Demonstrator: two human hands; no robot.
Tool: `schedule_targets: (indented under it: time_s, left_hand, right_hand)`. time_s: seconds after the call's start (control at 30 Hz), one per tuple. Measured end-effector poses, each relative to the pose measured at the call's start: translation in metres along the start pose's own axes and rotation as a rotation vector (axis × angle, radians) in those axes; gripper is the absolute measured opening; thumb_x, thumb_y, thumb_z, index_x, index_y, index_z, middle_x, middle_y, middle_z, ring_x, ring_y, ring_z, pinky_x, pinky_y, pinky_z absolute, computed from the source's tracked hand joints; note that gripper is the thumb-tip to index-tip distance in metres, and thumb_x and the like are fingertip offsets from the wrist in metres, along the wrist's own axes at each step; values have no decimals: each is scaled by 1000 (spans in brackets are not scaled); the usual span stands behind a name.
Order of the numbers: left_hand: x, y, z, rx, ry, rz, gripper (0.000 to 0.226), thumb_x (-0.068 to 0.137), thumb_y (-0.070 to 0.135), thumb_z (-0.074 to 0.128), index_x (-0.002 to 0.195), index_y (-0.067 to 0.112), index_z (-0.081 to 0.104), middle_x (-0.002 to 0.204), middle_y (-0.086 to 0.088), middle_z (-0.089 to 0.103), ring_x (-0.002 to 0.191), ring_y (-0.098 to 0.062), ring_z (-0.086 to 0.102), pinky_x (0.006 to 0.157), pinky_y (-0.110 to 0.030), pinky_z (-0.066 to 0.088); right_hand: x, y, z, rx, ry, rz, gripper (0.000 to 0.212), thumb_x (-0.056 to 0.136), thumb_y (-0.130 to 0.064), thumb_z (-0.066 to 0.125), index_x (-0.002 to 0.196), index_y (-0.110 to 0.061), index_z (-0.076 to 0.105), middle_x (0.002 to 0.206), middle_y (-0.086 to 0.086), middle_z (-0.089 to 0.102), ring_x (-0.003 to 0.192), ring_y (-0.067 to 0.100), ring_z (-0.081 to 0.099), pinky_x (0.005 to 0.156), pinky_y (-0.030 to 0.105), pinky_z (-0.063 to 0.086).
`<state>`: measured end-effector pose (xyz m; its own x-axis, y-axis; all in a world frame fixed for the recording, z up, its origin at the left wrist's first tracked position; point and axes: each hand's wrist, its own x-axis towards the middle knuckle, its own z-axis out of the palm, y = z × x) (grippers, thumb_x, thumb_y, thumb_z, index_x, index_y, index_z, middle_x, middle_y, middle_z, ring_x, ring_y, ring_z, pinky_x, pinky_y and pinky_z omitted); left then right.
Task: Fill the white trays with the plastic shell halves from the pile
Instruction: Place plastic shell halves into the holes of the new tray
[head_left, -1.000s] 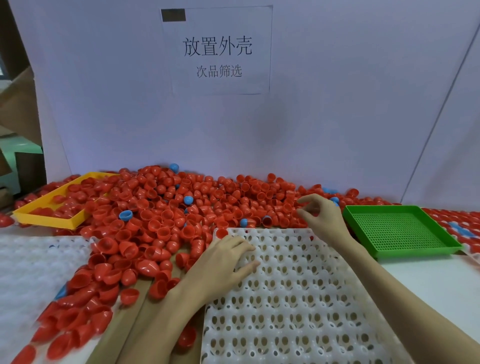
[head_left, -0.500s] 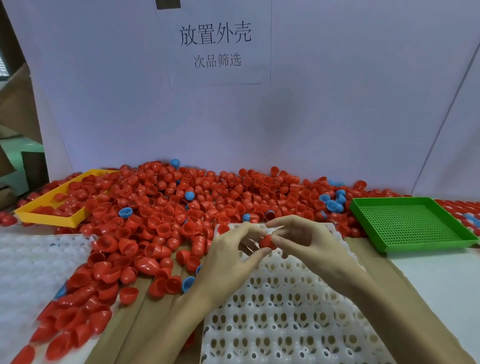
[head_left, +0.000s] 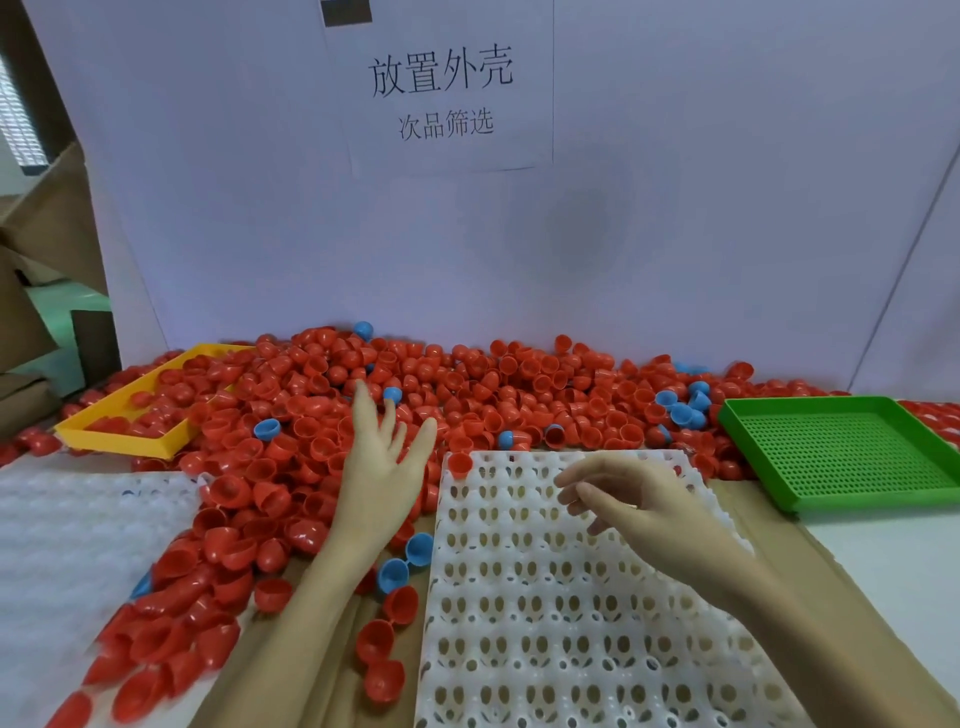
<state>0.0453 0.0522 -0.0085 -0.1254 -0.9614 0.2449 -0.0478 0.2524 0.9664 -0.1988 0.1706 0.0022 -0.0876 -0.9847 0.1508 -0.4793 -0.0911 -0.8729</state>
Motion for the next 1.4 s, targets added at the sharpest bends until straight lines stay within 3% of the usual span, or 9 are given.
schedule_targets:
  time_s: [0.13, 0.2, 0.37, 0.53, 0.67, 0.77, 0.93, 1.2, 1.4]
  left_hand:
    - [-4, -6, 7, 293, -50, 147, 28, 104, 20, 63, 131, 20, 69, 134, 11, 67, 121, 6, 61, 99, -11, 51]
    - [-9, -7, 11, 361, -81, 191, 16, 103, 17, 64, 109, 21, 78, 113, 13, 72, 106, 8, 64, 93, -12, 52]
    - [-18, -5, 18, 436, -122, 249, 15, 103, 15, 63, 99, 20, 76, 104, 12, 67, 99, -1, 64, 86, -15, 54]
    - [-18, -4, 16, 466, -173, 258, 18, 104, 17, 60, 101, 18, 78, 105, 12, 65, 100, 0, 62, 88, -18, 53]
    - [-19, -3, 15, 475, -189, 262, 17, 105, 18, 60, 102, 18, 77, 105, 13, 65, 99, 1, 61, 87, -16, 52]
    - [-18, -3, 15, 486, -193, 269, 17, 104, 18, 60, 103, 18, 77, 105, 12, 65, 97, 2, 60, 83, -13, 48]
    - [-19, -5, 16, 501, -203, 280, 17, 104, 17, 61, 103, 17, 77, 106, 11, 66, 98, 0, 61, 81, -13, 48]
    - [-20, -8, 18, 509, -259, 292, 15, 104, 22, 62, 101, 19, 77, 106, 14, 65, 101, -5, 62, 89, -30, 55]
    - [-19, -6, 15, 518, -259, 306, 16, 104, 21, 61, 104, 18, 77, 106, 13, 64, 102, -5, 62, 88, -29, 56]
  right_hand:
    - [24, 5, -1, -419, 105, 19, 18, 105, -19, 58, 111, -30, 70, 105, -14, 71, 90, 2, 69, 72, 18, 58]
    - [44, 13, -5, -584, 167, 48, 22, 105, -14, 55, 120, -22, 68, 115, -6, 69, 94, 5, 66, 74, 15, 53]
    - [89, 36, -21, -771, 262, 122, 47, 102, 2, 48, 146, -15, 50, 135, 11, 61, 116, 28, 61, 91, 38, 54]
    - [102, 61, -23, -836, 40, 94, 37, 111, -26, 35, 140, -26, 59, 145, -1, 58, 134, 24, 53, 110, 44, 46]
    - [110, 67, -23, -832, 60, 180, 33, 110, -24, 38, 99, -15, 67, 110, -1, 62, 116, 24, 57, 100, 37, 45]
    - [111, 67, -23, -741, 144, 166, 32, 109, -16, 42, 107, -3, 72, 115, 7, 65, 110, 25, 61, 92, 31, 44]
    - [105, 63, -32, -702, 209, 111, 31, 106, -9, 49, 133, -7, 64, 135, 9, 62, 122, 25, 60, 103, 31, 46]
    - [115, 45, -36, -873, 78, 179, 35, 99, 6, 56, 119, -14, 77, 131, 7, 71, 119, 24, 66, 100, 31, 55]
    - [110, 48, -31, -699, 327, 111, 37, 95, 15, 53, 116, -4, 76, 123, 14, 74, 117, 26, 67, 104, 34, 54]
